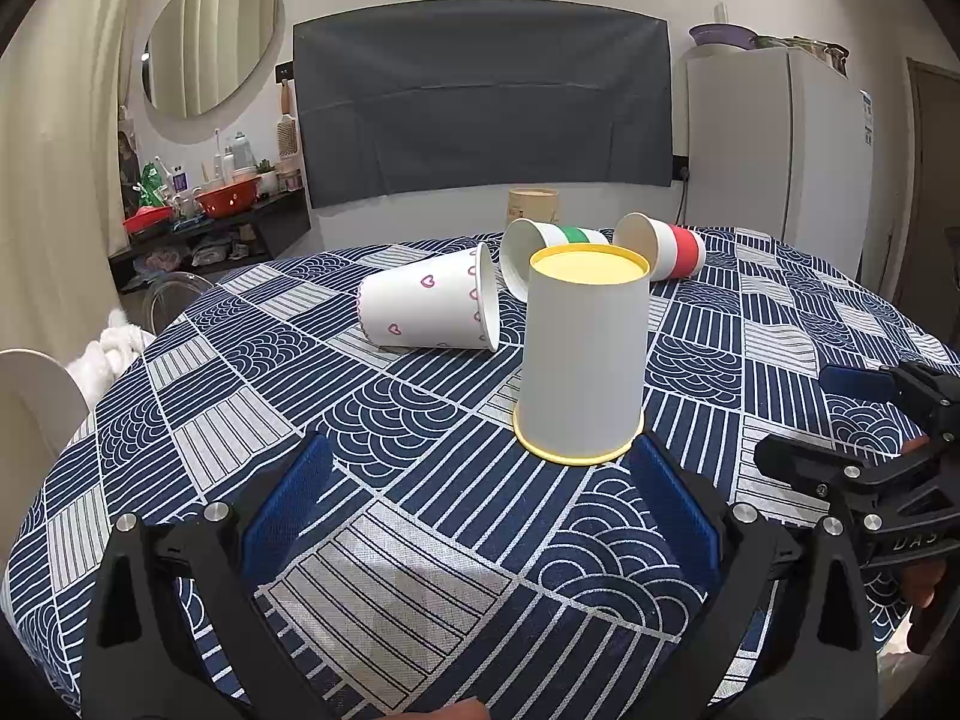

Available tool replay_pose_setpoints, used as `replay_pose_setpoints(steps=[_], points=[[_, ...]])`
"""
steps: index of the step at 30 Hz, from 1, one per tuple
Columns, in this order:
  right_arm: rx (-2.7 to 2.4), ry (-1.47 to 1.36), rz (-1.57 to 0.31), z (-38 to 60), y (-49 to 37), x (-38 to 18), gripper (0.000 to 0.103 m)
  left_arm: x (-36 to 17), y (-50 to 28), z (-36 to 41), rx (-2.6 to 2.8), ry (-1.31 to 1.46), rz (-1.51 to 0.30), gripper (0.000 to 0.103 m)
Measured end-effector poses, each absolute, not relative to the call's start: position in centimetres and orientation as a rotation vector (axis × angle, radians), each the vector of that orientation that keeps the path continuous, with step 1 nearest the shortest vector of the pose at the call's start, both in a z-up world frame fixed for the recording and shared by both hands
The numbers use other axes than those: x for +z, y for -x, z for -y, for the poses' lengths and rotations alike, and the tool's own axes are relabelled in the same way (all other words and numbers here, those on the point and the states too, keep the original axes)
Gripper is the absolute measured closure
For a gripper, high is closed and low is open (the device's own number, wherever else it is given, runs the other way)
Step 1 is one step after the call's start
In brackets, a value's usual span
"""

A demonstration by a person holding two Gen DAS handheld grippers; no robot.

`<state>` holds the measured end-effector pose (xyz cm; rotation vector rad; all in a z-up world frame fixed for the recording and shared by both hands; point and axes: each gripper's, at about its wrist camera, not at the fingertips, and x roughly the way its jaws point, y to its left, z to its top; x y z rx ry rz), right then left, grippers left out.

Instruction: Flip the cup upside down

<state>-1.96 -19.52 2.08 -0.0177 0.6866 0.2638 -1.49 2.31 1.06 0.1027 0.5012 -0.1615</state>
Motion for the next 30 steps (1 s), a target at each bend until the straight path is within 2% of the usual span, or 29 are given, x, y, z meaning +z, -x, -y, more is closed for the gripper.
replay_pose_setpoints(steps=[30], points=[[0.278, 0.012, -0.703, 19.65, 1.72, 1.91, 0.008, 1.01, 1.31, -2.45, -0.175, -0.095, -0.510, 0.006]])
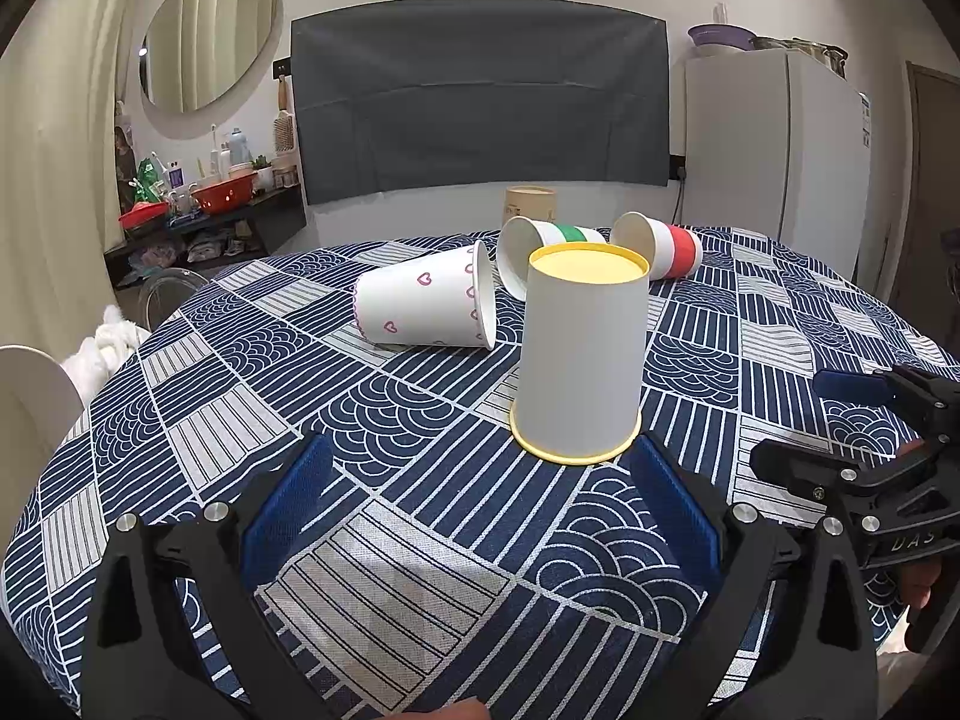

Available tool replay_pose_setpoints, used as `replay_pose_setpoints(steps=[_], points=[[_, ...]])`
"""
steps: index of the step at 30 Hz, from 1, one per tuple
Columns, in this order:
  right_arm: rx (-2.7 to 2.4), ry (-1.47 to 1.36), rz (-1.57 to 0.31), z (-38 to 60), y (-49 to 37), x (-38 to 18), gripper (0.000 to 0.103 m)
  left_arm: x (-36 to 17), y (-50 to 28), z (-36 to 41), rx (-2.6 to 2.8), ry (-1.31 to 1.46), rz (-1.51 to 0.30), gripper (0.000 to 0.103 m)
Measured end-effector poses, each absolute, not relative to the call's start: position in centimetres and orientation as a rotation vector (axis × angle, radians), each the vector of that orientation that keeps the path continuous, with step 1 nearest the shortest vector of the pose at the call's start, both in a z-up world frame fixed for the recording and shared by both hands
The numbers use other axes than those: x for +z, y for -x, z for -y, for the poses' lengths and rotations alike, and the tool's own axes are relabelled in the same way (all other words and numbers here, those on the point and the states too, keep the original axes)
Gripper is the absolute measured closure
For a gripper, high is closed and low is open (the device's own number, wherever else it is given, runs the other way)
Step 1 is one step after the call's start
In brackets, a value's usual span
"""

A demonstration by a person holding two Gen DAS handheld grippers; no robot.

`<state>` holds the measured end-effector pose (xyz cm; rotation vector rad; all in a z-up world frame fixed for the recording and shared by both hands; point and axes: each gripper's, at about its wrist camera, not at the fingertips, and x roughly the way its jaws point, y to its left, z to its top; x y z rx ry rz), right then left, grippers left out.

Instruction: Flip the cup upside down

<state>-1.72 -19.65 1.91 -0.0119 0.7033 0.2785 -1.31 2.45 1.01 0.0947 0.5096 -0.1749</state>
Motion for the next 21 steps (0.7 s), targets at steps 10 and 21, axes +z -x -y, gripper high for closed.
replay_pose_setpoints(steps=[10, 21], points=[[0.277, 0.010, -0.711, 19.59, 1.68, 1.83, 0.008, 1.00, 1.51, -2.33, -0.165, -0.106, -0.501, 0.006], [0.277, 0.011, -0.711, 19.62, 1.62, 1.85, 0.008, 1.02, 1.40, -2.42, -0.165, -0.097, -0.506, 0.006]])
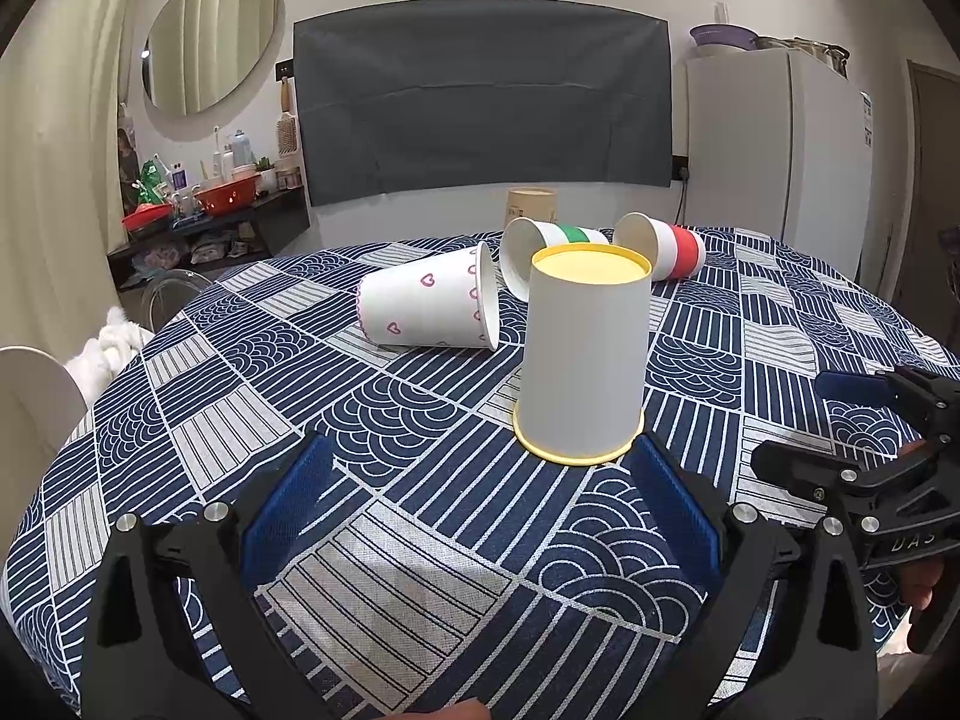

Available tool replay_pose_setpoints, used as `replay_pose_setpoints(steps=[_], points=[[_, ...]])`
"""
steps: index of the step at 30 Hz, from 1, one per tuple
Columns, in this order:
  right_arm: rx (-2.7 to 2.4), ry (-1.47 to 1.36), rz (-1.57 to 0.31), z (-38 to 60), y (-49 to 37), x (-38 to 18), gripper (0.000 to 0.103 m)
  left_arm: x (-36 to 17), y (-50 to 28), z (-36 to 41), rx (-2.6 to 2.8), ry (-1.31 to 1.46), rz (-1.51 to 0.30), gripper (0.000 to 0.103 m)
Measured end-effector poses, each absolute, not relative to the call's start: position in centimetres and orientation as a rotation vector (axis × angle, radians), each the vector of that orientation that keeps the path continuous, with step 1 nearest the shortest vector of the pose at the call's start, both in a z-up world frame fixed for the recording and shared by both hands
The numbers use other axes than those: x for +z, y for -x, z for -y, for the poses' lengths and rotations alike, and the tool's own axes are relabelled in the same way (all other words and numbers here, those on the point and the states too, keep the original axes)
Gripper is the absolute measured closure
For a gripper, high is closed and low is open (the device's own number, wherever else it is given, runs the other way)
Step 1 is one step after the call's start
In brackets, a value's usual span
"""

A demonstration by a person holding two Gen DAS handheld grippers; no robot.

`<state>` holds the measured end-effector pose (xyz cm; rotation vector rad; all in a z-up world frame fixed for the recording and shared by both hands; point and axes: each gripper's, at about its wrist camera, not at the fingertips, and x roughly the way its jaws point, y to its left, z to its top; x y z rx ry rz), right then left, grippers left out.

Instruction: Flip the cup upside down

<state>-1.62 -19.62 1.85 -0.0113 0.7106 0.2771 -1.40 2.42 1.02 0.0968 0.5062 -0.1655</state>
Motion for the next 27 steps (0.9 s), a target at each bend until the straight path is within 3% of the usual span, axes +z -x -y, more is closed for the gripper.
replay_pose_setpoints(steps=[27], points=[[0.277, 0.024, -0.700, 19.69, 1.74, 2.11, 0.008, 0.95, 1.50, -2.16, -0.157, -0.109, -0.502, 0.006]])
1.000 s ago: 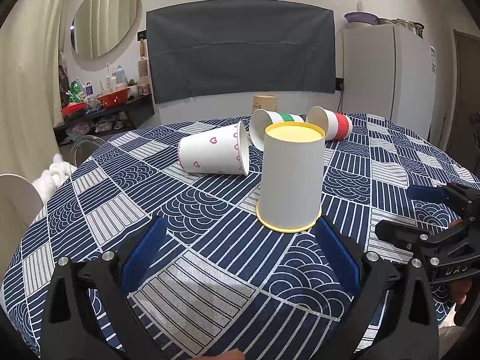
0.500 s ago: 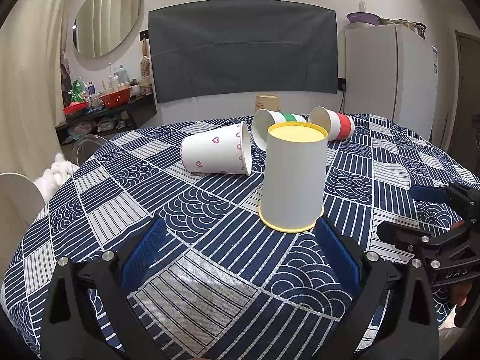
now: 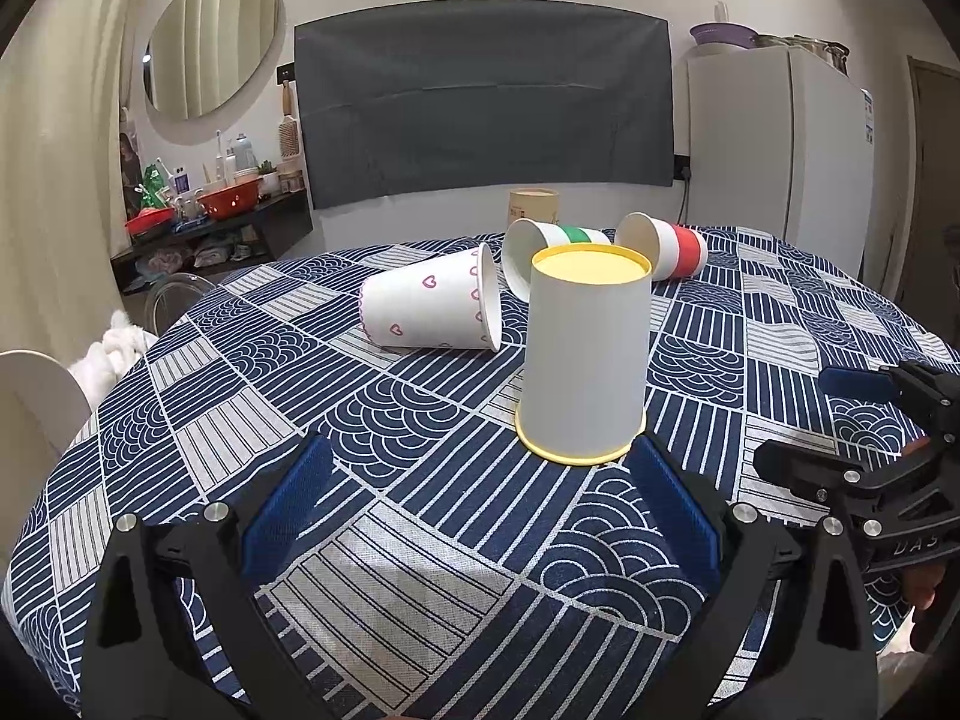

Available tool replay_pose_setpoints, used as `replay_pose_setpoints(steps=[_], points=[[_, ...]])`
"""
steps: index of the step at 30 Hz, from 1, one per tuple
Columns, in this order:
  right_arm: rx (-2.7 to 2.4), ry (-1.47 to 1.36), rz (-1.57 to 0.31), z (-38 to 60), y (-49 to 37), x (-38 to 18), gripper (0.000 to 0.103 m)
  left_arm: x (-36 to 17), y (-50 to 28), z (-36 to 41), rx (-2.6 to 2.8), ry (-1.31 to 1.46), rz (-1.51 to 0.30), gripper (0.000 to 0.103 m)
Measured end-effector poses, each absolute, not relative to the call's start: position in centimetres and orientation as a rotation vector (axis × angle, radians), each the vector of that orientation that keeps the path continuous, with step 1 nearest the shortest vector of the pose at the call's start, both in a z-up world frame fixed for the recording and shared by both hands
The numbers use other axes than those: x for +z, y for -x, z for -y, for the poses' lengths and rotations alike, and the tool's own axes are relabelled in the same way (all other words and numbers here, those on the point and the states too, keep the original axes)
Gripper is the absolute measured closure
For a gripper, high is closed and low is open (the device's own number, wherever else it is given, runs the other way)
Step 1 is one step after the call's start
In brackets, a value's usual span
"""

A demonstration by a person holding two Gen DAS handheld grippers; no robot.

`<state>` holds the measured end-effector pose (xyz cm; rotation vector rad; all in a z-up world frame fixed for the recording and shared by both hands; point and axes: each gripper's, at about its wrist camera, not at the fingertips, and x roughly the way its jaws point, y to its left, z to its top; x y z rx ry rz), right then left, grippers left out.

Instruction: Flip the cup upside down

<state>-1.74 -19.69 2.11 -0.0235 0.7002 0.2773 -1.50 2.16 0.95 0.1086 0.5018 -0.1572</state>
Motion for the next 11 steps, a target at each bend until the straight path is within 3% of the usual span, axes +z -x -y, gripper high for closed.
replay_pose_setpoints(steps=[11], points=[[0.271, 0.024, -0.698, 19.66, 1.74, 2.00, 0.008, 1.03, 1.74, -1.89, -0.156, -0.124, -0.488, 0.006]])
